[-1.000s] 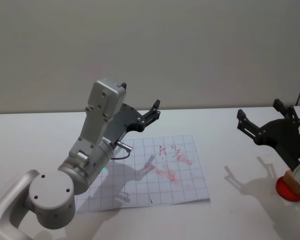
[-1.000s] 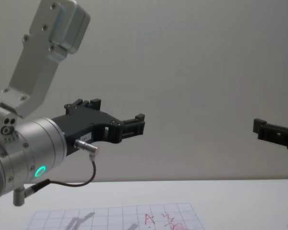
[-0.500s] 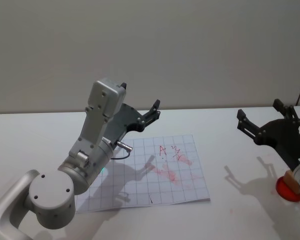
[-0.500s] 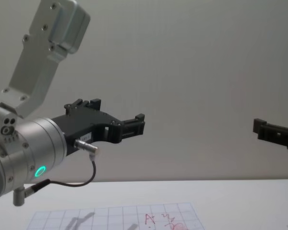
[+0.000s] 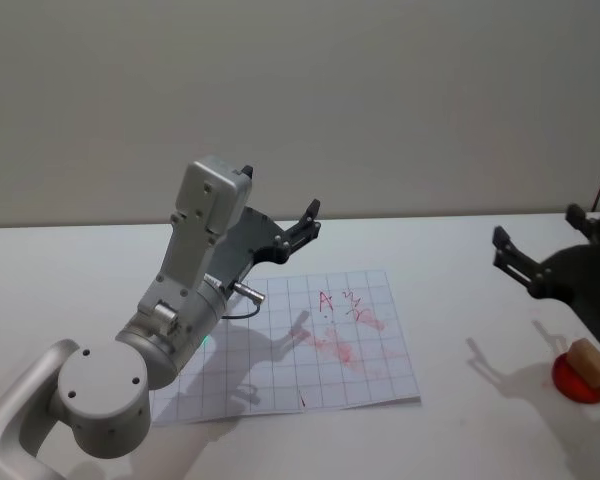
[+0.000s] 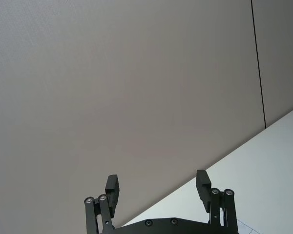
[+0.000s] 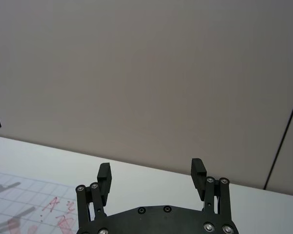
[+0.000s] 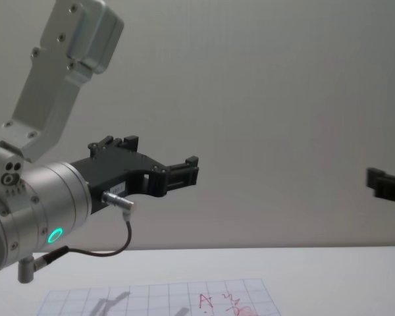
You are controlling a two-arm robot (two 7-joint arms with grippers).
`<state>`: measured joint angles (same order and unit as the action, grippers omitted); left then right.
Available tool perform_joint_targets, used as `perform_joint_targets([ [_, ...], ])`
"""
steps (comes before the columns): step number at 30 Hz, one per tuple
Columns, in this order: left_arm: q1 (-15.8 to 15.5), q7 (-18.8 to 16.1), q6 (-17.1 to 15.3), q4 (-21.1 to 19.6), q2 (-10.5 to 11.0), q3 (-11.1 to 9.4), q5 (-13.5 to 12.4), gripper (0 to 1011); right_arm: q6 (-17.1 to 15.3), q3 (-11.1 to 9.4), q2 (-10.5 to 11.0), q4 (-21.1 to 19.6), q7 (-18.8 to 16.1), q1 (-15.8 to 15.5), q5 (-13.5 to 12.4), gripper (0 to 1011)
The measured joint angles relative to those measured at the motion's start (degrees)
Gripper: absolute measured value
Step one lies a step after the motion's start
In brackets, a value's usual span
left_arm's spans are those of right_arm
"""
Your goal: Use the one hand to pick up the stamp and affix it onto the A4 paper.
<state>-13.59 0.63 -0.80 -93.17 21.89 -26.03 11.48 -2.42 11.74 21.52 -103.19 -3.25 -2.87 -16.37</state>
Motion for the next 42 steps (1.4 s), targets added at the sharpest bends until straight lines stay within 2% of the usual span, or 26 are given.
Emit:
perform_joint_targets([
  [2,0.00,0.00,0.00,0.00,0.00,0.00,0.00,1001,-0.20,-0.30,0.60,-0.53,0.35,-0.65,-0.12,1001],
  [7,0.00,0.00,0.00,0.00,0.00,0.00,0.00,1001,-1.67,-2.17,4.02,-3.56,2.03,-4.84,-1.12,1001],
  [8,0.00,0.00,0.00,0.00,0.00,0.00,0.00,1001,-1.67,-2.17,4.02,-3.56,2.03,-4.84,-1.12,1001],
  [11,0.00,0.00,0.00,0.00,0.00,0.00,0.00,1001,-2.93,-3.33,6.09,-5.24,3.29,-7.86,-1.96,1001],
  [24,0.00,0.00,0.00,0.00,0.00,0.00,0.00,1001,-6.92,-6.12,9.80,-6.85,6.90,-14.84,-4.31,1001],
  [33,0.00,0.00,0.00,0.00,0.00,0.00,0.00,1001,-9.35,-6.80,10.39,-5.47,7.21,-15.75,-4.74,1001],
  [42,0.00,0.00,0.00,0.00,0.00,0.00,0.00,1001,-11.81,-6.41,9.85,-2.88,4.51,-13.66,-3.52,1001],
])
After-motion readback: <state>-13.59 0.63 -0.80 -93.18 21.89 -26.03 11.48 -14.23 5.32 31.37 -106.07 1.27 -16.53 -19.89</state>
